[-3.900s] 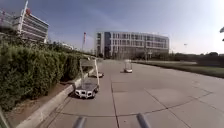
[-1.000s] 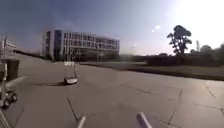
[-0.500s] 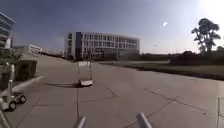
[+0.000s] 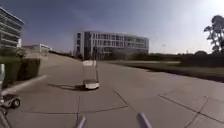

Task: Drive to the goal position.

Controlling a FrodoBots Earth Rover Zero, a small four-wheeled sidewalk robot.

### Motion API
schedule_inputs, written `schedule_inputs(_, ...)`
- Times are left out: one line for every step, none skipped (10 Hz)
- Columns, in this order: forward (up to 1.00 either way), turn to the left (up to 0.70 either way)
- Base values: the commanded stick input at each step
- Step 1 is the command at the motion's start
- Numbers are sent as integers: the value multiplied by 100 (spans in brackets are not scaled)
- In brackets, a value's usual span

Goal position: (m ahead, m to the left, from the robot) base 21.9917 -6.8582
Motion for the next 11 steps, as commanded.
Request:
schedule_inputs(70, 0)
schedule_inputs(70, 0)
schedule_inputs(70, 0)
schedule_inputs(70, 0)
schedule_inputs(70, 0)
schedule_inputs(70, 0)
schedule_inputs(70, 0)
schedule_inputs(70, 0)
schedule_inputs(70, 0)
schedule_inputs(70, 0)
schedule_inputs(70, 0)
